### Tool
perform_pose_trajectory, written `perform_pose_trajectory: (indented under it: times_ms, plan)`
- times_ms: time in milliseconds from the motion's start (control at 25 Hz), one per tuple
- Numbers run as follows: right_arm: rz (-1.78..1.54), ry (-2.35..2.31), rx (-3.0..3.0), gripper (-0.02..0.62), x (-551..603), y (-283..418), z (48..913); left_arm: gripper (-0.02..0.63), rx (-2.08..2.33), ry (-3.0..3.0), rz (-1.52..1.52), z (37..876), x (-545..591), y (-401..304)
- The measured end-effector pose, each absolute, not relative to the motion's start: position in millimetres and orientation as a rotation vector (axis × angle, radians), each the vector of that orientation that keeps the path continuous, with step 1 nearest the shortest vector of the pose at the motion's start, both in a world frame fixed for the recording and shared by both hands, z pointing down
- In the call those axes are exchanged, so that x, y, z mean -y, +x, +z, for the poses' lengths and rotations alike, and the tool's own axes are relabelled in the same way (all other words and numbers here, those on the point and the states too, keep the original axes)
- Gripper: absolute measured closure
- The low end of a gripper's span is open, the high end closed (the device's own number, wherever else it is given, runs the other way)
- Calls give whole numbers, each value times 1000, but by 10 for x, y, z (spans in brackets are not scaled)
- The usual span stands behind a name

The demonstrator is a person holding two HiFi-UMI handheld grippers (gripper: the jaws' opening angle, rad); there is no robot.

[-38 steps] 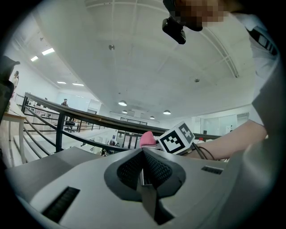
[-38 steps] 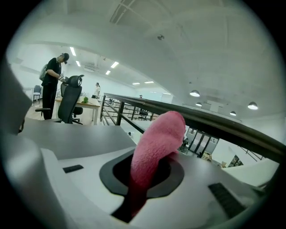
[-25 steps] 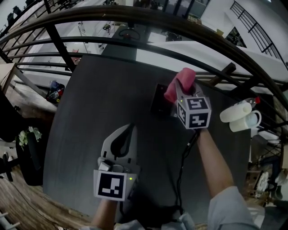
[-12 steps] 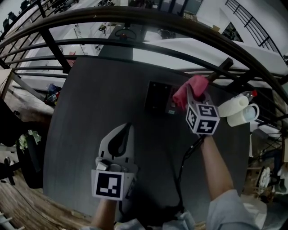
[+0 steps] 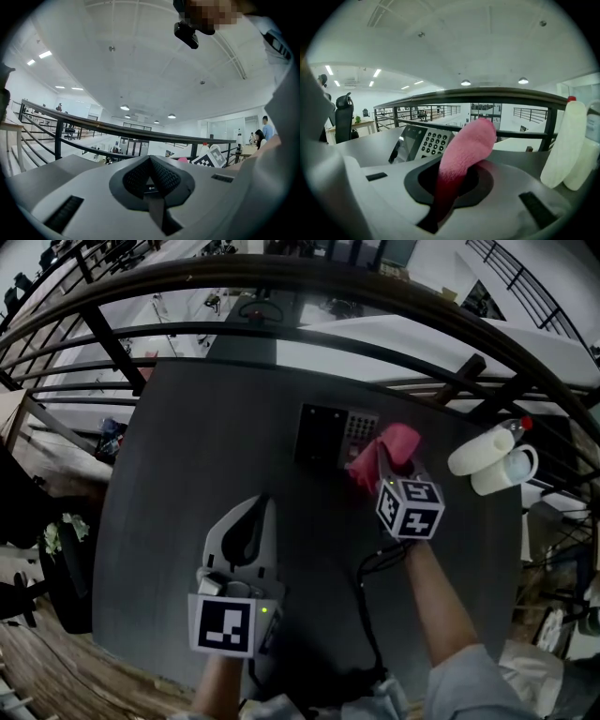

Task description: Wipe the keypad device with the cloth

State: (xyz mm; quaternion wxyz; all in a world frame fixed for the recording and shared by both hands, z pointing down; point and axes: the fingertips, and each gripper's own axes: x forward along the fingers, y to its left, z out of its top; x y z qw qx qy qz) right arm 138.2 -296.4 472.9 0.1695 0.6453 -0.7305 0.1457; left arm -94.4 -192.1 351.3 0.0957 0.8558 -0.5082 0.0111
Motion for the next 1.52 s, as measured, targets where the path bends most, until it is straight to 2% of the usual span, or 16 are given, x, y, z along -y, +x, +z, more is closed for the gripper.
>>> perform_pose_trajectory:
  times_ms: [280,520,1520]
  plan:
    - [547,1773,2128,566,2622,1192,4917,592,1506,2544,48,3441,1785,-847]
    - [582,1731,2237,566,2320,1047,4725,592,1516,2566,53,3334,1619,-724]
    - [184,1636,2504,566,837,1436,3191,592,1537,2672,-14,2494,534,95]
